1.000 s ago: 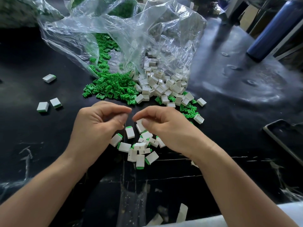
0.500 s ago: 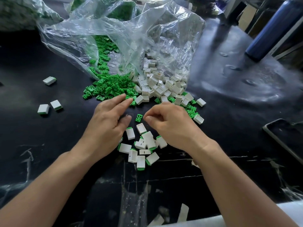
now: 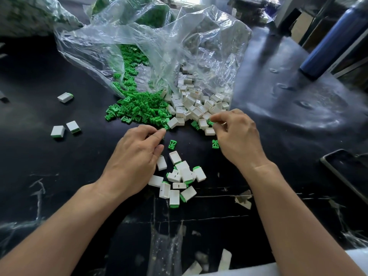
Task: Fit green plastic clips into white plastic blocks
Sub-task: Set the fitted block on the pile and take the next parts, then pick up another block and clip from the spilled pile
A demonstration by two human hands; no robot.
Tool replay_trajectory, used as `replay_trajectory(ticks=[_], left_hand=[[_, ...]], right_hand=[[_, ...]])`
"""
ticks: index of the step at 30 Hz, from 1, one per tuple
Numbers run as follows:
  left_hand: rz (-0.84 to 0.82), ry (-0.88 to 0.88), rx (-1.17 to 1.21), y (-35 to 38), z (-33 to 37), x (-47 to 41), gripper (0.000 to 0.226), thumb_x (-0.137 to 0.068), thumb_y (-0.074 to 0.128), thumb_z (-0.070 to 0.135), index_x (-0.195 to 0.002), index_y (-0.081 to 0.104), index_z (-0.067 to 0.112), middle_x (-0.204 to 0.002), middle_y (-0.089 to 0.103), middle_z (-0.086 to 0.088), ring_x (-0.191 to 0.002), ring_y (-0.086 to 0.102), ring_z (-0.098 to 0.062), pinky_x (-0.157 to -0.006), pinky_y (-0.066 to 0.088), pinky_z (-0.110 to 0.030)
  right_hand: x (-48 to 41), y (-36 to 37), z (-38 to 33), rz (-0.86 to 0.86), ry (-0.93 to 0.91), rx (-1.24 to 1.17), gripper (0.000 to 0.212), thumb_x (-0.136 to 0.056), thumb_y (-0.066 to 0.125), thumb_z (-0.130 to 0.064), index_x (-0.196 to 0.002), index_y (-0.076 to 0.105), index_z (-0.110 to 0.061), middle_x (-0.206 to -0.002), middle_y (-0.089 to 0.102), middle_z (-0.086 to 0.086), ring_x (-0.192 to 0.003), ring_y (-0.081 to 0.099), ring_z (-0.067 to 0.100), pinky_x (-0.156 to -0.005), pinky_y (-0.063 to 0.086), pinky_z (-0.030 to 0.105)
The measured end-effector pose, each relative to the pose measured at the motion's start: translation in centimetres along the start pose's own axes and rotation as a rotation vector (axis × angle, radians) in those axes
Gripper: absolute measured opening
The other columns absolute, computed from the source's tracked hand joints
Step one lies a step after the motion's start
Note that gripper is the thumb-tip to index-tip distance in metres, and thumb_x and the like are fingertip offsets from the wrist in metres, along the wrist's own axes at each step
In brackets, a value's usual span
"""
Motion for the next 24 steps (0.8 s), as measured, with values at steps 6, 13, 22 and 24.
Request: replay_trajectory(ticks=[6,13,22,24], left_hand=[[0.086,-0.023,0.027,-0.9,-0.6,0.0,0.027,-0.087,0.054,-0.005,-0.109,0.067,0.002,-0.109,0.059,-0.013,-0.103,0.052,-0.032,-0.086,0.037,-0.030],[0.137,-0.010,0.051,-1.7,-0.3,0.3,0.021,-0.081,0.060,-0.007,-0.094,0.072,0.005,-0.100,0.066,-0.010,-0.095,0.060,-0.030,-0.082,0.047,-0.038],[0.071,0.189,0.019,-1.6,2.3,1.4,0.018,-0.066,0.074,-0.011,-0.073,0.071,0.005,-0.076,0.067,-0.010,-0.066,0.063,-0.033,-0.062,0.052,-0.040],[0.112,0.173,0.026,-2.0,2.1,1.4,0.017,-0.068,0.073,-0.010,-0.076,0.071,0.004,-0.077,0.067,-0.010,-0.068,0.063,-0.033,-0.064,0.053,-0.041]], right_hand=[[-0.2,0.6,0.6,-0.034,0.017,0.063,0.020,-0.089,0.058,-0.020,-0.107,0.068,-0.020,-0.110,0.057,0.004,-0.108,0.049,0.023,-0.091,0.037,0.030],[-0.2,1.9,0.7,-0.105,0.026,0.142,0.019,-0.089,0.058,-0.020,-0.107,0.064,-0.017,-0.110,0.054,0.004,-0.110,0.044,0.021,-0.088,0.033,0.027],[0.1,1.4,0.5,-0.130,0.012,0.110,0.015,-0.088,0.060,-0.020,-0.102,0.061,-0.014,-0.106,0.057,0.003,-0.106,0.048,0.020,-0.084,0.032,0.025],[0.2,0.7,0.4,-0.096,0.012,0.073,0.013,-0.088,0.060,-0.021,-0.099,0.060,-0.015,-0.103,0.060,0.002,-0.099,0.052,0.020,-0.080,0.033,0.026]])
Point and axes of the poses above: each hand's wrist, its own x-axis away from the middle knuckle, its own y-axis out of the palm, z = x × y, the point moved 8 cm from there along -x, towards the middle knuckle
